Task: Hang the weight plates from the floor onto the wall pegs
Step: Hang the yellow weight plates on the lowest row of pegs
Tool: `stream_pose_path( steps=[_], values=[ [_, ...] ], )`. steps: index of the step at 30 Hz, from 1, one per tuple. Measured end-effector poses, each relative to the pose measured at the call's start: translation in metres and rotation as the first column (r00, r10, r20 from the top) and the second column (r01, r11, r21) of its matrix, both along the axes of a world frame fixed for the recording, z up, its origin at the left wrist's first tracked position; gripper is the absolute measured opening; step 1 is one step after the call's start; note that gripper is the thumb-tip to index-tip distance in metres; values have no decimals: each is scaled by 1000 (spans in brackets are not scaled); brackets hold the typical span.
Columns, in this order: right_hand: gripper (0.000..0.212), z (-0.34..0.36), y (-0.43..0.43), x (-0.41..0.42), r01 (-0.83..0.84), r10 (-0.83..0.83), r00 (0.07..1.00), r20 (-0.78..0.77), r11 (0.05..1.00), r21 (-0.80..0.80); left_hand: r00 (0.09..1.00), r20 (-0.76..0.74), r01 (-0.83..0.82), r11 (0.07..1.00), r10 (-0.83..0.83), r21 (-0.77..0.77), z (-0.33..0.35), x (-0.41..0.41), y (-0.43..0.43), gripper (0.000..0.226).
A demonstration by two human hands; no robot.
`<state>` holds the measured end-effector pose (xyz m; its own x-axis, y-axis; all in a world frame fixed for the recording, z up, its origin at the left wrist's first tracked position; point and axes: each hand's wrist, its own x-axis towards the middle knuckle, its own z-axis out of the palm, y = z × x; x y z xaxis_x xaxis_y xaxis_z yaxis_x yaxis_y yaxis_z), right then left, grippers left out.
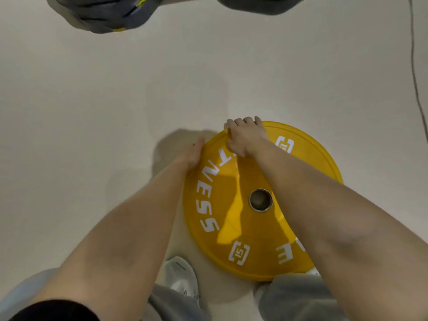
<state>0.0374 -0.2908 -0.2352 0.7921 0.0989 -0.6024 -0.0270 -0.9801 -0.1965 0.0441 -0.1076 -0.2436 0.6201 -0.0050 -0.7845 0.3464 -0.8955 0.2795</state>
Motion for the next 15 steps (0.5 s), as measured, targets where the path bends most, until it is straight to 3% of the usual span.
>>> stream_pose_path(
  steps=[2, 8, 15],
  values=[
    [48, -17, 9, 6, -24, 24, 999, 24, 1000, -17, 999, 29, -14, 1000, 14, -6, -23, 0, 6, 69],
    [50, -32, 14, 17, -18, 19, 998, 55, 1000, -11, 987, 121, -119, 991, 110, 66, -48, -1, 9, 33],
    [57, -28, 19, 5, -15, 21, 995, 96, 998, -61, 989, 139, -55, 993, 40, 106, -39, -11, -1, 40]
  ],
)
